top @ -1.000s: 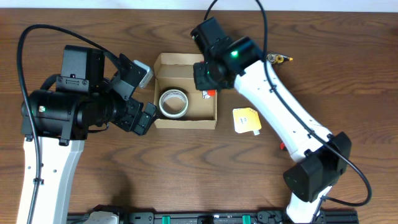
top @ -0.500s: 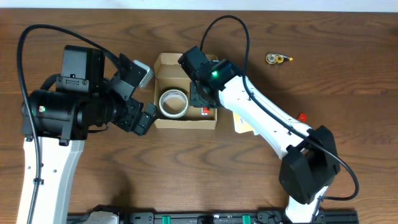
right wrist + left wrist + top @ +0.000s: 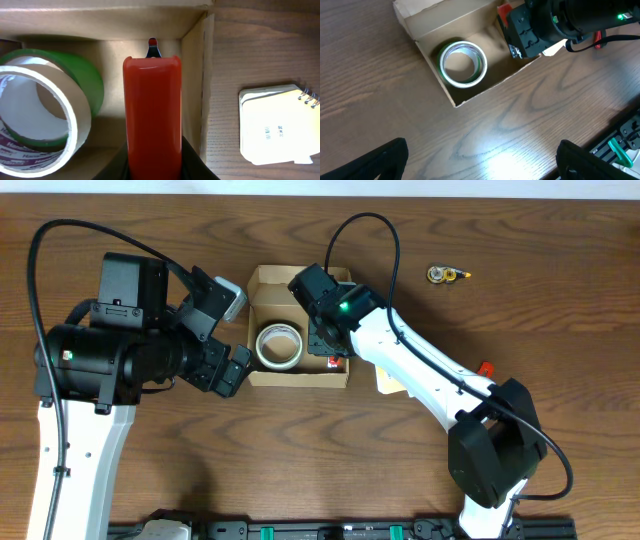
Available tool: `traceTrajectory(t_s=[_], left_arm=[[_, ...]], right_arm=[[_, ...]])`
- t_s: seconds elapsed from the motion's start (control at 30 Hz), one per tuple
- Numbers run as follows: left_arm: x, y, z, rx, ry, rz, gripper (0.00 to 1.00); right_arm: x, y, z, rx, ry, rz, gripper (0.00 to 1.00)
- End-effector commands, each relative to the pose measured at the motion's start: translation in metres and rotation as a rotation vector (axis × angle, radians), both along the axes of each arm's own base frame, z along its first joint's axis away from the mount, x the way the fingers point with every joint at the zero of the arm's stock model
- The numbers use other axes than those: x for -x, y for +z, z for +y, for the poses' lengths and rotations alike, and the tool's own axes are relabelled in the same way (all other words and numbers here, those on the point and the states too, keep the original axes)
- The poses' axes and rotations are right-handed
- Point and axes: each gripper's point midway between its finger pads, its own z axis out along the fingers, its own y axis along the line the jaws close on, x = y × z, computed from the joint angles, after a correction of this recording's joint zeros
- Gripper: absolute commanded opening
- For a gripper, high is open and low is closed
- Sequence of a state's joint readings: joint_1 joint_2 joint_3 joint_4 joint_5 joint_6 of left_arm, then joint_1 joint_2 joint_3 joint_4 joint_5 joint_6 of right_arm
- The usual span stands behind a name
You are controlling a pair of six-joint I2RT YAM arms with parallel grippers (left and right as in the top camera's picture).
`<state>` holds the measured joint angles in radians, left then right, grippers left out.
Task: Pack container
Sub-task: 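Carry the red stapler into the box beside the tapes, release, then move the right gripper down to the red box cutter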
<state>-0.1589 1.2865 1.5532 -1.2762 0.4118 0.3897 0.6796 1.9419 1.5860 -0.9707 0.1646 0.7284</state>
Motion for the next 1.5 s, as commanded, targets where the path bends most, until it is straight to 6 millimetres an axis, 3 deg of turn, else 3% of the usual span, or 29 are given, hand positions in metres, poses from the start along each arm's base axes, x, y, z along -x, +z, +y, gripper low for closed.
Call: traceTrajectory(t_s=[0.0, 0.13, 0.17, 0.27, 0.33, 0.4, 0.57, 0.77, 0.9, 1.0, 1.13, 1.27, 1.47], left_arm=[[-0.001, 0.004, 0.001, -0.004, -0.002, -0.015, 0.95], [-0.001, 0.004, 0.001, -0.004, -0.002, -0.015, 0.95], [-0.001, 0.004, 0.001, -0.004, -0.002, -0.015, 0.95], [-0.001, 0.004, 0.001, -0.004, -0.002, -0.015, 0.95], [-0.001, 0.004, 0.001, -0.004, -0.002, -0.015, 0.95], [-0.001, 0.004, 0.001, -0.004, -0.002, -0.015, 0.95], [-0.001, 0.004, 0.001, -0.004, -0.002, -0.015, 0.95], [-0.001, 0.004, 0.001, -0.004, -0.002, -0.015, 0.95], [-0.001, 0.004, 0.001, -0.004, -0.002, -0.015, 0.95], [-0.001, 0.004, 0.001, -0.004, -0.002, -0.015, 0.95], [-0.001, 0.004, 0.001, -0.004, -0.002, -0.015, 0.95], [-0.001, 0.004, 0.001, -0.004, -0.002, -0.015, 0.95], [-0.001, 0.004, 0.001, -0.004, -0.002, -0.015, 0.95]], right_arm=[[-0.002, -0.005, -0.006, 0.029, -0.026, -0.009, 0.01], [-0.002, -0.006, -0.007, 0.034, -0.027, -0.012, 0.01], [-0.002, -0.005, -0.007, 0.033, -0.027, -0.012, 0.07], [-0.002, -0.005, -0.007, 0.032, -0.026, -0.010, 0.40], [-0.002, -0.004, -0.006, 0.030, -0.025, -0.012, 0.49], [-0.001, 0.001, -0.003, 0.013, -0.007, -0.008, 0.50], [-0.004, 0.037, 0.001, -0.055, 0.003, -0.031, 0.52], [-0.014, 0.111, -0.009, -0.129, 0.044, -0.181, 0.54], [-0.028, 0.150, -0.059, -0.068, -0.051, -0.311, 0.61], [-0.035, 0.160, -0.104, -0.005, -0.130, -0.332, 0.63], [-0.034, 0.144, -0.157, 0.059, -0.242, -0.249, 0.61], [-0.017, 0.119, -0.200, 0.109, -0.369, -0.128, 0.64], [0.011, 0.068, -0.235, 0.103, -0.483, 0.049, 0.72]])
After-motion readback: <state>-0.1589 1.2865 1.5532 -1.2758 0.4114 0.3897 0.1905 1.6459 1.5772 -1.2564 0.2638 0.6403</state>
